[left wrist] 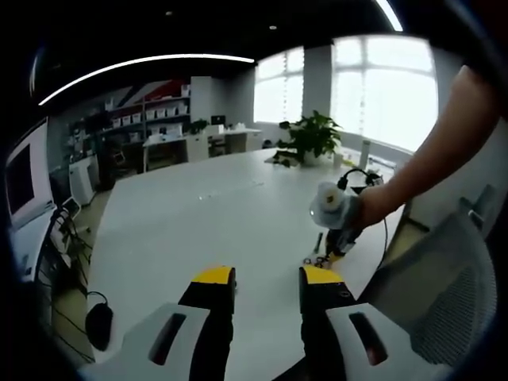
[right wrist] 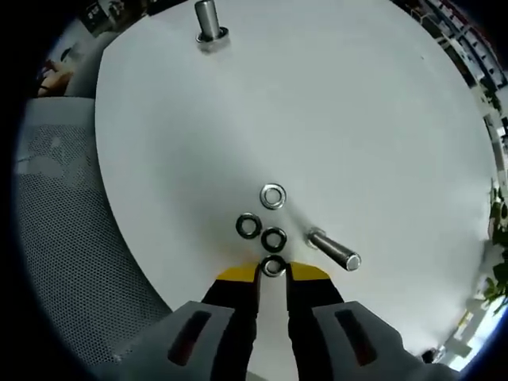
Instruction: Place the washer onto the threaded stud by aligning its center hole with the stud, sliding it down to the base, and recovering from edge contact or off-axis alignment until the washer reaches the visible bottom stop.
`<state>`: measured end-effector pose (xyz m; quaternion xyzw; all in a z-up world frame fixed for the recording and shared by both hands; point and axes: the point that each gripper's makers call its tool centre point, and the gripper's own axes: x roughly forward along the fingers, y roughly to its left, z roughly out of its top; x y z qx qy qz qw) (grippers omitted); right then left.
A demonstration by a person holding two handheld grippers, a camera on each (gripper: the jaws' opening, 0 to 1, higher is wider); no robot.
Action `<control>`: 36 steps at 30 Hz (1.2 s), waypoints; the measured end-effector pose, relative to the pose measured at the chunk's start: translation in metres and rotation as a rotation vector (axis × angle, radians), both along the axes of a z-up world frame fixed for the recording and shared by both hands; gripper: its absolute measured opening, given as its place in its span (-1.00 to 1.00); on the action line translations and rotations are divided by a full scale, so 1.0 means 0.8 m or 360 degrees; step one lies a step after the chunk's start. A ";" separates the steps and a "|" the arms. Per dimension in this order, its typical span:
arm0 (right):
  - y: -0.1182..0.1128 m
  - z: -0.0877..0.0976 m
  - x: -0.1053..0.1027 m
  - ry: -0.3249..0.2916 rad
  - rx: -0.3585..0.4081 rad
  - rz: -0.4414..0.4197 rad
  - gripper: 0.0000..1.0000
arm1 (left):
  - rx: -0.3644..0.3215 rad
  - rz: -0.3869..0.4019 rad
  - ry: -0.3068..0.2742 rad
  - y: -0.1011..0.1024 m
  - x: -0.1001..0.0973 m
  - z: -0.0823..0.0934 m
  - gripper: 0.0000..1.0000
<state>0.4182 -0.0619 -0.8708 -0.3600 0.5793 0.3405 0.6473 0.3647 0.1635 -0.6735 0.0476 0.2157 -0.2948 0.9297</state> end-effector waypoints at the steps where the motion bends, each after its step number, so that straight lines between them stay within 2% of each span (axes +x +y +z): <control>1: 0.000 0.001 0.000 -0.0007 0.0007 -0.0006 -0.70 | -0.0002 0.0001 -0.0001 0.000 0.000 0.000 -0.40; 10: -0.003 0.001 0.003 -0.0045 0.0109 -0.0076 -0.71 | -0.0023 -0.0014 -0.0001 -0.003 0.000 0.002 -0.40; 14: -0.002 0.001 0.003 -0.0035 0.0122 -0.0083 -0.71 | -0.0019 -0.0017 -0.0003 -0.004 -0.001 0.002 -0.40; 17: -0.001 0.001 0.001 -0.0069 0.0118 -0.0076 -0.72 | -0.0020 0.0000 -0.0007 0.000 -0.001 0.002 -0.40; 23: -0.004 0.001 0.003 -0.0129 0.0163 -0.0154 -0.73 | -0.0036 0.0010 -0.0008 0.001 0.000 0.004 -0.40; 28: -0.013 0.002 -0.001 -0.0145 0.0202 -0.0287 -0.74 | -0.0047 0.0016 -0.0015 0.002 0.002 0.006 -0.40; 36: 0.007 0.018 -0.004 -0.0154 0.0286 -0.0295 -0.73 | -0.0059 0.0009 -0.0001 0.000 0.002 0.005 -0.41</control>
